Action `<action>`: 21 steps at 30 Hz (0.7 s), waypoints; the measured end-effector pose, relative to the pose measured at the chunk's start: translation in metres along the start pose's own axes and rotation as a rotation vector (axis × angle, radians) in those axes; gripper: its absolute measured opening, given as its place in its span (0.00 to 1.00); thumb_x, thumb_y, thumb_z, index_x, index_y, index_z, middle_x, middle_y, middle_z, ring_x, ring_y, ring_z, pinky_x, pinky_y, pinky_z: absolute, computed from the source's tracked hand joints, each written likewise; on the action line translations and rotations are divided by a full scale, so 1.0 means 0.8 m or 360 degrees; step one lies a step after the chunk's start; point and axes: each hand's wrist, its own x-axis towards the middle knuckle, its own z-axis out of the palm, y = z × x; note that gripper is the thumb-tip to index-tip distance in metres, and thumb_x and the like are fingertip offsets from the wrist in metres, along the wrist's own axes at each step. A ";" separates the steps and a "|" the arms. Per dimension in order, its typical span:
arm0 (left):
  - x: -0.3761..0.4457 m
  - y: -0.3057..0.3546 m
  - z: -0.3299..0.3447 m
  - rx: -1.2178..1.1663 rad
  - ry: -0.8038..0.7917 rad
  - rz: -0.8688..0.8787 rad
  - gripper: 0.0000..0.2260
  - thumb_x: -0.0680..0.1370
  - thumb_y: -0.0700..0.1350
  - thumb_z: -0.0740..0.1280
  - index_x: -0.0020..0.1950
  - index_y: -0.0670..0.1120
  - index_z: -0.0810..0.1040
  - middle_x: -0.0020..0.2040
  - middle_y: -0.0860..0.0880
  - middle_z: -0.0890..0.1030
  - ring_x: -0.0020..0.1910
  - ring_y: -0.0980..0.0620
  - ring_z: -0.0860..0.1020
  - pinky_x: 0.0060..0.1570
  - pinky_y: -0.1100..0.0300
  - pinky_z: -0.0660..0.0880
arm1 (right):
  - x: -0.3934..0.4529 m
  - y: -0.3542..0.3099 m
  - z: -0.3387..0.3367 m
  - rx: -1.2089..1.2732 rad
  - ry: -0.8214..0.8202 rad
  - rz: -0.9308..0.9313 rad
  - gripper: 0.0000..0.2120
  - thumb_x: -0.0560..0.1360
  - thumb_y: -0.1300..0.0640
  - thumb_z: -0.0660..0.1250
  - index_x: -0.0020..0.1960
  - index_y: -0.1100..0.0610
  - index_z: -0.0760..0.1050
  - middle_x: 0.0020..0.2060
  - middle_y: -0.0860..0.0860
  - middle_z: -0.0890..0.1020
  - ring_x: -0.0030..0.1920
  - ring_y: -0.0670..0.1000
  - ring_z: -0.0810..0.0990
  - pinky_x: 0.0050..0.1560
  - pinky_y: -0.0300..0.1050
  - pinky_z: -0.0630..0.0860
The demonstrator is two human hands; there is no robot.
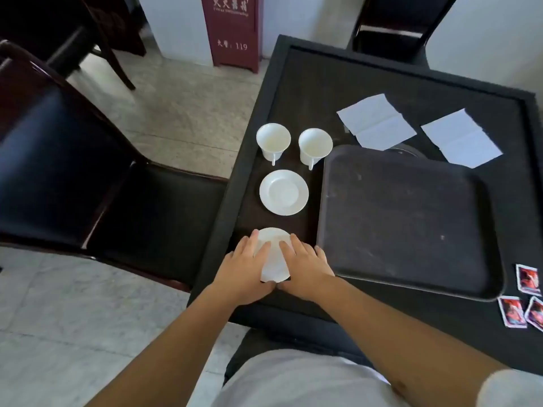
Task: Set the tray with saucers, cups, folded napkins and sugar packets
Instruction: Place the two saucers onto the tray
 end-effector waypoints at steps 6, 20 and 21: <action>0.013 -0.014 0.004 0.0073 -0.0043 0.0059 0.40 0.71 0.66 0.68 0.76 0.51 0.56 0.80 0.44 0.50 0.73 0.42 0.59 0.64 0.43 0.70 | 0.014 -0.004 0.014 0.0031 0.0038 0.0100 0.50 0.65 0.37 0.74 0.75 0.51 0.48 0.77 0.55 0.51 0.70 0.60 0.62 0.66 0.59 0.65; 0.027 -0.017 0.001 -0.0143 -0.0219 -0.0036 0.44 0.69 0.65 0.71 0.77 0.49 0.56 0.79 0.49 0.43 0.74 0.44 0.52 0.65 0.47 0.69 | 0.023 0.013 0.010 0.0435 -0.0097 0.0035 0.52 0.62 0.33 0.73 0.75 0.46 0.47 0.74 0.49 0.52 0.71 0.58 0.55 0.68 0.57 0.65; 0.024 -0.015 0.003 -0.0154 -0.0210 -0.0062 0.44 0.69 0.66 0.72 0.77 0.49 0.56 0.79 0.50 0.43 0.74 0.44 0.52 0.65 0.47 0.68 | 0.021 0.015 0.008 0.0462 -0.0109 0.0016 0.52 0.62 0.34 0.74 0.74 0.46 0.47 0.74 0.48 0.52 0.71 0.58 0.55 0.68 0.57 0.65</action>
